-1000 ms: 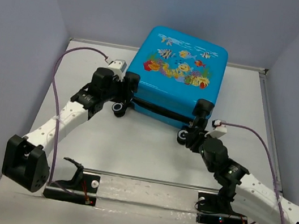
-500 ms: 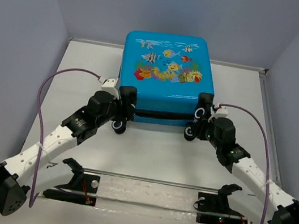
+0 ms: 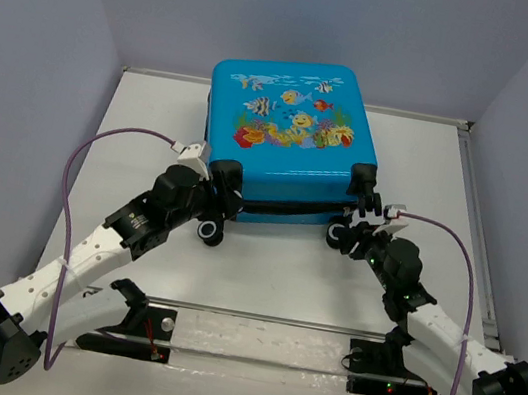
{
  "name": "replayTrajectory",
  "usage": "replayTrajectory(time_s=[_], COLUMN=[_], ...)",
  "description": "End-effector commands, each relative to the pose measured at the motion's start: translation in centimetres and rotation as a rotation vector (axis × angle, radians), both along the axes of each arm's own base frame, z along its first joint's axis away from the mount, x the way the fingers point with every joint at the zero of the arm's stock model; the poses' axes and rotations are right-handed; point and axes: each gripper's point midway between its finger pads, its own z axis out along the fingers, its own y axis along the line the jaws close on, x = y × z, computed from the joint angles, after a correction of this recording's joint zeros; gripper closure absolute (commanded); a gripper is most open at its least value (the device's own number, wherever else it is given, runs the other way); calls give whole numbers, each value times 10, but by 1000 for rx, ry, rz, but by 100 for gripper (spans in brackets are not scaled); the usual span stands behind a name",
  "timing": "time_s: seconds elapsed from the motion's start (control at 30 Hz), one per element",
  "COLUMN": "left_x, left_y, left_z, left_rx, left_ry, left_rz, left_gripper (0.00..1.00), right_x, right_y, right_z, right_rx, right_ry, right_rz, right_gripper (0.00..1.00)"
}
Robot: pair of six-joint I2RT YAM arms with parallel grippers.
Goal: Pack the luggage
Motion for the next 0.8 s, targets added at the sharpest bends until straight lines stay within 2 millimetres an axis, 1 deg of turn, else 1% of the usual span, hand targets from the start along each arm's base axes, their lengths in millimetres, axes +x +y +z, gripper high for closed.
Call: replayTrajectory(time_s=[0.0,0.07,0.1,0.2,0.3,0.37,0.43,0.47,0.5,0.6,0.67,0.73,0.77], left_x=[-20,-20,-21,-22,-25,-26,-27,-27,-28,-29,-28,-27,-27], left_y=[-41,-41,-42,-41,-41,-41,-40,-40,-40,-40,-41,-42,-43], left_z=[110,114,115,115,114,114,115,117,117,120,120,118,117], left_rx=[-172,-179,-184,-182,-184,-185,-183,-183,-183,-185,-184,-183,-182], left_ry=[-287,-295,-293,-297,-292,-291,-294,-297,-297,-303,-301,-295,-293], left_rz=[-250,-251,-254,-257,-267,-270,-274,-274,-276,-281,-283,-284,-285], left_gripper=[94,94,94,94,94,94,94,94,94,94,94,94,94], right_x=[21,23,25,29,39,45,49,51,53,55,55,56,57], right_y=[-6,-7,-8,-3,-8,-8,-7,-6,-6,-4,1,4,5], right_z=[59,56,59,60,57,61,61,64,61,64,62,66,67], right_rx=[81,78,86,84,64,69,73,76,69,82,91,103,100], right_ry=[-217,-219,-240,-264,-261,-269,-274,-283,-275,-292,-288,-308,-313], right_rz=[-62,-73,-74,-50,-75,-80,-79,-79,-80,-76,-55,-40,-38], right_gripper=[44,44,44,44,45,45,47,48,49,57,65,75,77])
